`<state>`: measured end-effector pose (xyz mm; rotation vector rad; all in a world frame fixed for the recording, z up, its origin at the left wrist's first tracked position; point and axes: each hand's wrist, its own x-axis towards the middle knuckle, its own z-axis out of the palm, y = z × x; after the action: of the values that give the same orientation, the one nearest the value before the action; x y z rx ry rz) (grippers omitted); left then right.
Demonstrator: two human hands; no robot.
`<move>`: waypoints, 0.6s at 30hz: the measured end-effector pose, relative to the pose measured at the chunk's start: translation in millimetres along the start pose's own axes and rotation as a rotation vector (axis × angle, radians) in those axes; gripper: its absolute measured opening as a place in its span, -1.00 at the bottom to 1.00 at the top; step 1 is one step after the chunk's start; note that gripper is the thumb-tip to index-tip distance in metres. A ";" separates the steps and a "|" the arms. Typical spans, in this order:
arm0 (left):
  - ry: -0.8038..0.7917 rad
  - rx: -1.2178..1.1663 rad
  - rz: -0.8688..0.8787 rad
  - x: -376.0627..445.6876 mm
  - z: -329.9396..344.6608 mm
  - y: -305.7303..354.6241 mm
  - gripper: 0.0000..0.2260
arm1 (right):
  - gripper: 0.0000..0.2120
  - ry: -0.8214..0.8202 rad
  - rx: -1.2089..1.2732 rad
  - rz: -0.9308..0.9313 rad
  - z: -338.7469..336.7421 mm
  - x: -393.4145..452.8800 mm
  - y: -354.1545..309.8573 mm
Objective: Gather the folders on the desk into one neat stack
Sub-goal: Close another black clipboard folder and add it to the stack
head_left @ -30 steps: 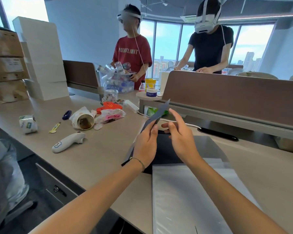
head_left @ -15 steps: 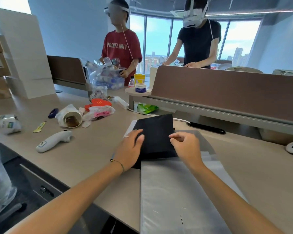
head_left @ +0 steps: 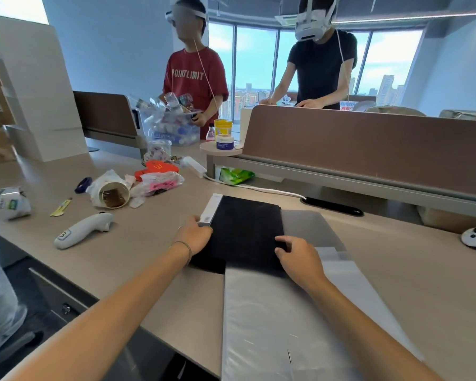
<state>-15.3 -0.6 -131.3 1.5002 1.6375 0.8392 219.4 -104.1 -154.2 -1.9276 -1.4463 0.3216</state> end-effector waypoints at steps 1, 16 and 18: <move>-0.011 -0.120 -0.049 1.5 -3.2 3.7 -0.85 | -0.65 0.005 0.003 0.001 -0.4 0.1 1.7; -0.098 -0.388 -0.042 12.7 -15.4 -0.9 -0.68 | -0.66 0.029 -0.198 0.014 -7.6 -0.5 16.4; -0.043 -0.413 0.014 10.8 -27.2 3.8 -0.72 | -0.67 0.047 -0.244 0.012 -10.0 -0.8 20.0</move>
<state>-37.2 11.0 -115.2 1.2296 1.3228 1.0703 239.8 -111.3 -160.2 -2.1216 -1.5009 0.1079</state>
